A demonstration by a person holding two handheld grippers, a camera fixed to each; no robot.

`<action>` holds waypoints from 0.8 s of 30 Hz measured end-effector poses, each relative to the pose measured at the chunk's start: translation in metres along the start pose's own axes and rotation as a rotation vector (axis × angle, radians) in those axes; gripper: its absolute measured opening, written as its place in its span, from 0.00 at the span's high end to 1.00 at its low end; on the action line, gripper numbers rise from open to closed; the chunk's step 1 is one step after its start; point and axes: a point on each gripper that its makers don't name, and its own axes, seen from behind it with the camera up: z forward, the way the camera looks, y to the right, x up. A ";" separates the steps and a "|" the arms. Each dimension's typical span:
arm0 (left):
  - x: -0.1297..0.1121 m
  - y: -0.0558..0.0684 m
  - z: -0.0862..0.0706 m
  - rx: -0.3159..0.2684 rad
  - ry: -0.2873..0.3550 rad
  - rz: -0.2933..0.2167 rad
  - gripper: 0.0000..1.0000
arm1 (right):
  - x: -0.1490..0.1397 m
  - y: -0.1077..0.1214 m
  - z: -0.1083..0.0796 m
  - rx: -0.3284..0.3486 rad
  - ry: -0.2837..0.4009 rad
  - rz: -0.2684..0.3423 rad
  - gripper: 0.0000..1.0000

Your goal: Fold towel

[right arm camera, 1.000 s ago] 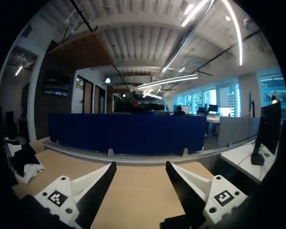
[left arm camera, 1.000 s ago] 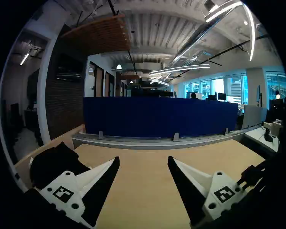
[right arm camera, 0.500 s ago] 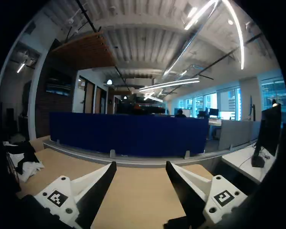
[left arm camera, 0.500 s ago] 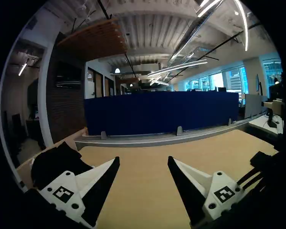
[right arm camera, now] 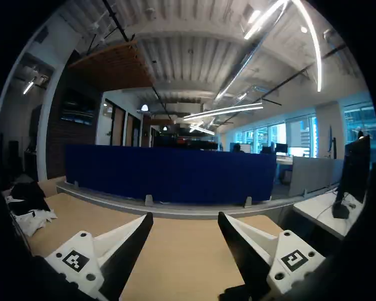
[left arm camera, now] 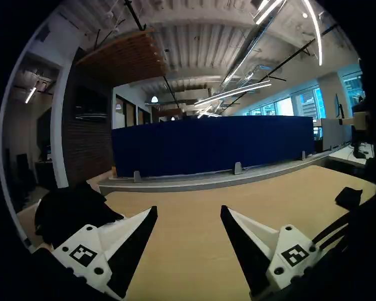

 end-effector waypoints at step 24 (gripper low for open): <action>-0.066 -0.015 0.017 -0.017 0.030 -0.066 0.07 | -0.031 -0.015 0.011 -0.013 0.012 -0.041 0.00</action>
